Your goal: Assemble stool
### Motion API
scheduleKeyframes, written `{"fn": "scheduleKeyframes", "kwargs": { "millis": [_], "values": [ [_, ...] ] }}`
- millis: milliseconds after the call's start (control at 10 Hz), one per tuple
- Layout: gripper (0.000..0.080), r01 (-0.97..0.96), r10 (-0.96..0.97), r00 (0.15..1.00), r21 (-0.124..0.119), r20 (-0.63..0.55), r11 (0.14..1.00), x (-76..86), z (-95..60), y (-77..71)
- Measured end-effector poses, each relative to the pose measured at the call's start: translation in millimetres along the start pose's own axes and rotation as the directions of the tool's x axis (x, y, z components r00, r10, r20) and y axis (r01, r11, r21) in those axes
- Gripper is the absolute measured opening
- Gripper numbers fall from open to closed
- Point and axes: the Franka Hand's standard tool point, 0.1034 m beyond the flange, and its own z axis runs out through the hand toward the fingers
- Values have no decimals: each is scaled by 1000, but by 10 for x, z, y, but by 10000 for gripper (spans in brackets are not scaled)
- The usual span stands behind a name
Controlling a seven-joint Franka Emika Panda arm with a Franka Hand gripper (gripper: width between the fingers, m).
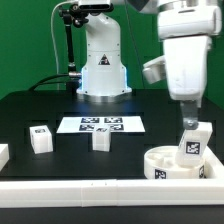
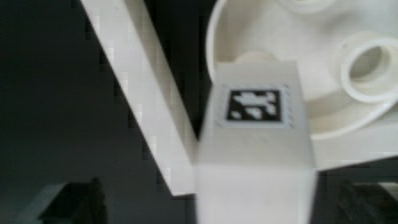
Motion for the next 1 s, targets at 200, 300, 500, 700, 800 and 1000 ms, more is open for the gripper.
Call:
{"fn": "scheduleKeyframes", "kwargs": {
  "millis": [200,300,500,700,800,1000],
  "values": [
    [649,-18,13,996,49,89,999,107,1,-149],
    [649,-17,13,996,46,83,999,111,3,-138],
    [649,-27,22,995,52,92,998,40,8,-108],
    [649,-35,29,994,62,104,997,-23,29,-78],
    [649,-35,28,994,63,104,997,-21,36,-89],
    [649,-33,26,994,66,103,997,-35,65,-97]
  ]
}}
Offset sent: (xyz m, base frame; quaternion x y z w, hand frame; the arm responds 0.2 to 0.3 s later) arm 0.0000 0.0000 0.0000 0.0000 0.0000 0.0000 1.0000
